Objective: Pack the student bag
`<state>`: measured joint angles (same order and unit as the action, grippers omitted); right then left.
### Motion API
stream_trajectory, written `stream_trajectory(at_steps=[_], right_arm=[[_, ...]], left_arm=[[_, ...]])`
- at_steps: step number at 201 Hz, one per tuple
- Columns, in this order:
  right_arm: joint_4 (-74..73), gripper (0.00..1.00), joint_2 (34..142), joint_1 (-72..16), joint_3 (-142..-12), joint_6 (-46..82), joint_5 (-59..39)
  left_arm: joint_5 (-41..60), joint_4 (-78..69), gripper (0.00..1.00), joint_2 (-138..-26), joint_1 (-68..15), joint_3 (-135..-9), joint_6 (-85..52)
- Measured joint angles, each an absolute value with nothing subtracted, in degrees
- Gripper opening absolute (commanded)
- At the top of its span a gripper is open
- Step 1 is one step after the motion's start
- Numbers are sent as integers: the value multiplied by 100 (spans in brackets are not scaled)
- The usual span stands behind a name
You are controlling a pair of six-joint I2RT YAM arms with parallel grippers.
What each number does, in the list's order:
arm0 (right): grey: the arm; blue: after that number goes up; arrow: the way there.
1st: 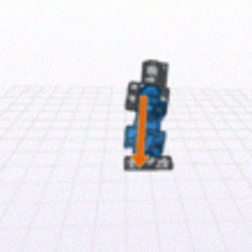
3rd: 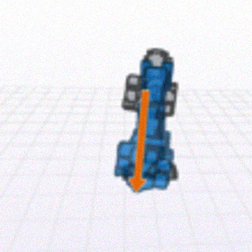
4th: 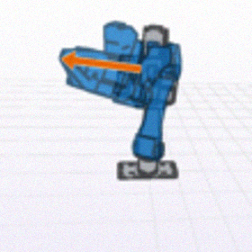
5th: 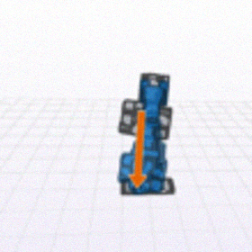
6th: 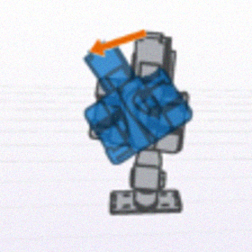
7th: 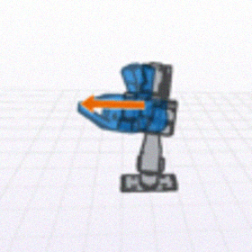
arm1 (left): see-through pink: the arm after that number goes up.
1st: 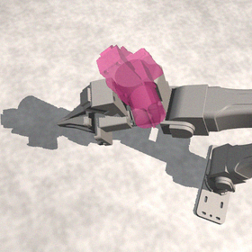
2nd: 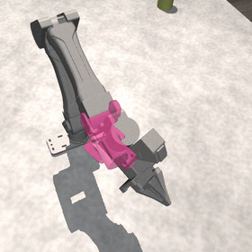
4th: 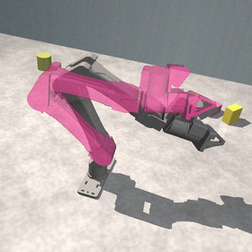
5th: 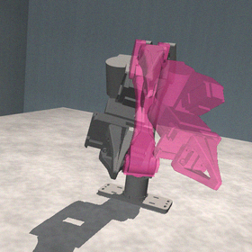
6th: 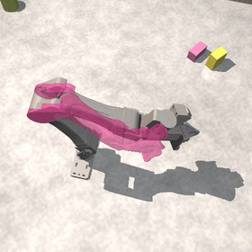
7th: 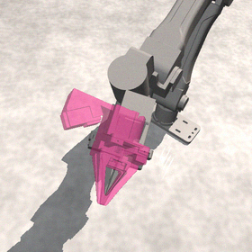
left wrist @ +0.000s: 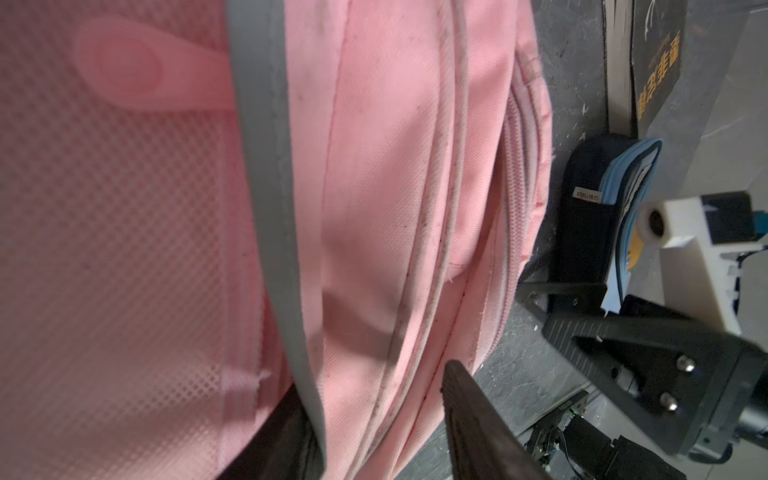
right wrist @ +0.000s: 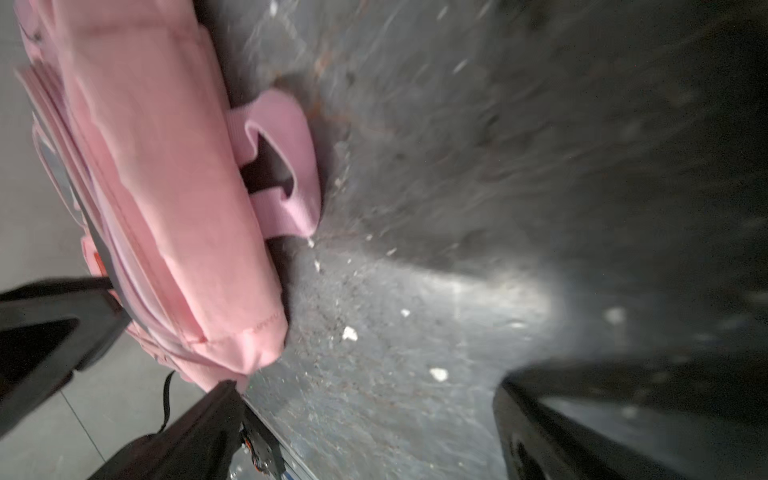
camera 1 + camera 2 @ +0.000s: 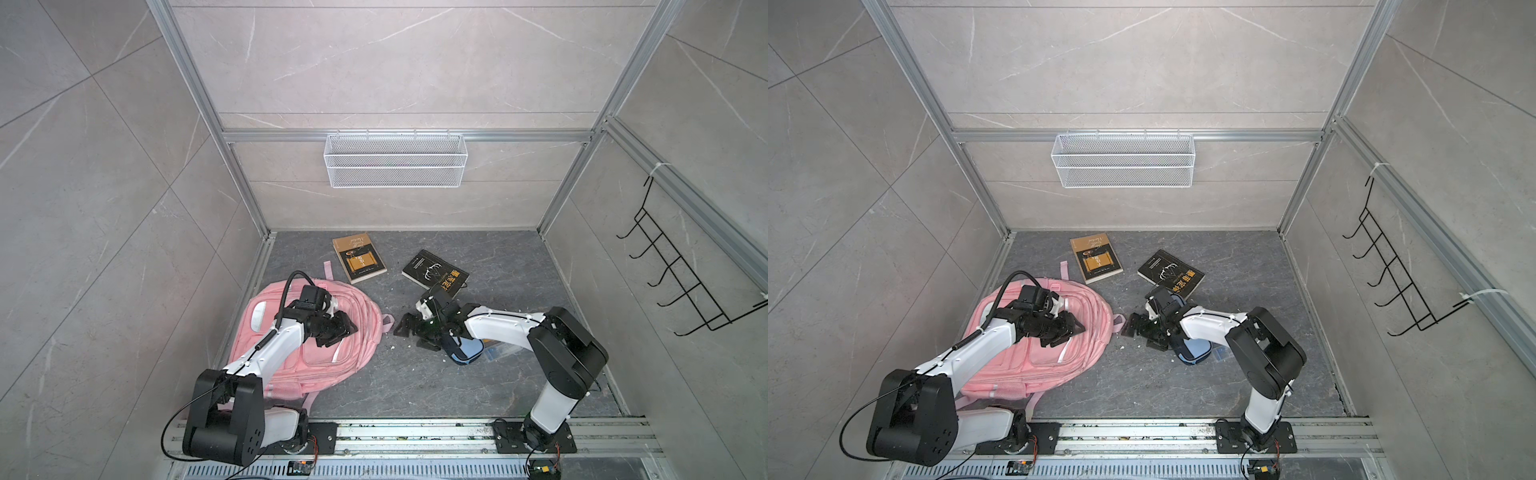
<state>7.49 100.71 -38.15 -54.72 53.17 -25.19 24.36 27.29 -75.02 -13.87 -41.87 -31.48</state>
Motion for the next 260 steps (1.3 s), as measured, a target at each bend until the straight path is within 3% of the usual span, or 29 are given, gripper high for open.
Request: stream_trajectory(at_steps=[71, 112, 174, 196, 231, 260], right_arm=[[985, 88, 10757, -3575, -6803, 4932, -2644], [871, 71, 11356, -3575, -7063, 4877, -2978], [421, 9, 11321, -3570, -6580, 4716, -3242], [207, 3, 10844, -3577, -5994, 4689, -3144], [-32, 0, 9841, -3575, -4943, 4698, -2821], [-32, 0, 9091, -3577, -4375, 4740, -2510]], left_arm=[[1955, 2364, 41, -7535, -2703, -4165, -3730], [1785, 2272, 40, -7459, -3002, -4112, -4119], [1643, 2349, 40, -7441, -3028, -4112, -4289], [1605, 2416, 44, -7463, -3028, -4130, -4298], [1514, 2550, 66, -7765, -3022, -4471, -4322], [1555, 2554, 68, -8099, -2869, -4849, -4307]])
